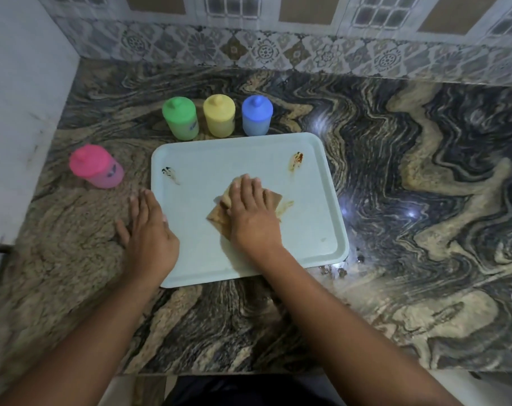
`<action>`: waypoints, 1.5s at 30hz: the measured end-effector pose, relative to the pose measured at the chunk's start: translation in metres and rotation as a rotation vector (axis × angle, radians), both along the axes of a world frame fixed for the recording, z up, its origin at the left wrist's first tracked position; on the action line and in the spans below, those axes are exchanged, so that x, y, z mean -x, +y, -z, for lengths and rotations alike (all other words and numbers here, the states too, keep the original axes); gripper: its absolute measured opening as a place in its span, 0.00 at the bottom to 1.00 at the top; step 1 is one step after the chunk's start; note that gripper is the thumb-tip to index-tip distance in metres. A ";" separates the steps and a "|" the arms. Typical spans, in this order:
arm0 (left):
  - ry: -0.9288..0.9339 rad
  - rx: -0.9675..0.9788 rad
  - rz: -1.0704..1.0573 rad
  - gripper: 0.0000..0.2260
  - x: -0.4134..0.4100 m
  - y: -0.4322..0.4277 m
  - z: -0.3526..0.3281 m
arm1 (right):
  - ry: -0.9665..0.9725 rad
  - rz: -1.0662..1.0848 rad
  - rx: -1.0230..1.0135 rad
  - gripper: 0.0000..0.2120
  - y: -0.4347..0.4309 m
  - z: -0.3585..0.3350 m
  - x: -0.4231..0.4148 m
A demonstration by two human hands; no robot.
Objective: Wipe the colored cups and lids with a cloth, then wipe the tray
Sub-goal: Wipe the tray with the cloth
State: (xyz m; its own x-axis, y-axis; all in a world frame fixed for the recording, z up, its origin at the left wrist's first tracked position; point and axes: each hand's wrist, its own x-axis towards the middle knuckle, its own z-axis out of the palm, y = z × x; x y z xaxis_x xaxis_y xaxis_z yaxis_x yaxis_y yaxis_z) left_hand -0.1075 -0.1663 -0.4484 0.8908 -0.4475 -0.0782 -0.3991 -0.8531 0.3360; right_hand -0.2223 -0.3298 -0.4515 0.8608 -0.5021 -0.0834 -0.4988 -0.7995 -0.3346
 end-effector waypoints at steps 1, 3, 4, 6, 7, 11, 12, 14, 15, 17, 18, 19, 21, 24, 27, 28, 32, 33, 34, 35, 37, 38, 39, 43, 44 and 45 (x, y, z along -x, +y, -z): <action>0.000 0.008 -0.005 0.27 -0.001 0.000 0.000 | 0.001 -0.085 -0.005 0.27 0.007 0.000 0.011; -0.001 0.012 -0.010 0.27 -0.003 0.001 0.001 | 0.023 -0.150 -0.017 0.29 0.003 0.000 0.042; -0.007 0.006 -0.003 0.27 -0.003 0.002 0.003 | 0.040 -0.130 -0.025 0.31 -0.004 -0.001 0.057; -0.028 -0.019 0.022 0.27 -0.004 0.004 0.006 | 0.091 -0.005 -0.008 0.33 -0.029 -0.004 0.076; -0.038 -0.029 0.028 0.27 -0.004 0.004 0.007 | 0.121 0.077 0.002 0.32 -0.045 -0.005 0.074; -0.050 -0.045 0.051 0.31 -0.004 0.004 0.008 | 0.188 0.385 -0.009 0.29 -0.108 -0.018 0.006; -0.057 -0.043 0.055 0.31 -0.004 0.003 0.008 | 0.180 0.409 -0.029 0.29 -0.115 -0.020 -0.014; -0.061 -0.048 0.058 0.31 -0.005 0.003 0.009 | 0.148 0.390 -0.041 0.30 -0.111 -0.016 -0.038; -0.062 -0.055 0.058 0.31 -0.005 0.004 0.010 | 0.138 0.334 -0.019 0.30 -0.100 -0.012 -0.043; -0.059 -0.058 0.043 0.31 -0.007 0.004 0.012 | 0.084 0.118 0.016 0.29 -0.065 -0.006 -0.037; -0.053 -0.051 0.034 0.31 -0.006 0.003 0.012 | 0.053 -0.007 0.019 0.30 -0.045 -0.007 -0.025; -0.048 -0.044 0.026 0.32 -0.006 0.002 0.011 | 0.037 -0.117 0.015 0.31 -0.031 -0.008 -0.009; -0.054 -0.042 0.032 0.31 -0.005 0.003 0.010 | 0.059 -0.193 -0.002 0.33 -0.026 -0.006 0.026; -0.063 -0.063 0.058 0.31 -0.005 0.004 0.010 | 0.136 0.091 0.015 0.34 -0.074 -0.008 0.051; -0.065 -0.090 0.075 0.31 -0.006 0.004 0.011 | 0.181 0.415 0.006 0.31 -0.112 -0.016 0.005; -0.066 -0.090 0.079 0.31 -0.006 0.004 0.011 | 0.174 0.465 -0.026 0.31 -0.112 -0.018 -0.018; -0.075 -0.089 0.080 0.31 -0.005 0.004 0.011 | 0.120 0.300 -0.031 0.31 -0.073 -0.010 -0.063; -0.077 -0.079 0.077 0.31 -0.005 0.004 0.011 | 0.106 0.179 -0.014 0.31 -0.055 -0.007 -0.058; -0.074 -0.067 0.071 0.31 -0.005 0.003 0.010 | 0.087 0.047 -0.003 0.30 -0.036 -0.006 -0.046; -0.065 -0.057 0.063 0.31 -0.005 0.002 0.010 | 0.065 -0.084 0.002 0.30 -0.019 -0.006 -0.029; -0.065 -0.030 0.055 0.30 -0.005 0.003 0.010 | 0.031 -0.281 0.001 0.31 0.001 -0.007 0.015; -0.073 -0.013 0.053 0.28 -0.005 0.003 0.010 | 0.037 -0.308 -0.006 0.32 -0.001 -0.007 0.038; -0.071 0.000 0.051 0.28 -0.004 0.004 0.010 | 0.072 -0.283 -0.011 0.32 -0.012 -0.006 0.059; -0.089 0.007 0.061 0.28 -0.003 0.005 0.012 | 0.140 0.236 0.035 0.33 -0.083 -0.008 0.059; -0.088 0.004 0.062 0.28 -0.002 0.005 0.012 | 0.160 0.362 0.020 0.32 -0.094 -0.012 0.035; -0.086 0.003 0.059 0.29 -0.003 0.005 0.012 | 0.157 0.429 -0.011 0.32 -0.097 -0.015 0.006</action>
State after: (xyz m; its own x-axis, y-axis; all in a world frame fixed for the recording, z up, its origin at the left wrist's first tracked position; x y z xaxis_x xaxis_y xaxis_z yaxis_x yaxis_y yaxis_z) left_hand -0.1049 -0.1615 -0.4607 0.8663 -0.4996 -0.0010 -0.4761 -0.8262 0.3012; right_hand -0.2287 -0.4269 -0.4368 0.5515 -0.8090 -0.2035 -0.8296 -0.5064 -0.2354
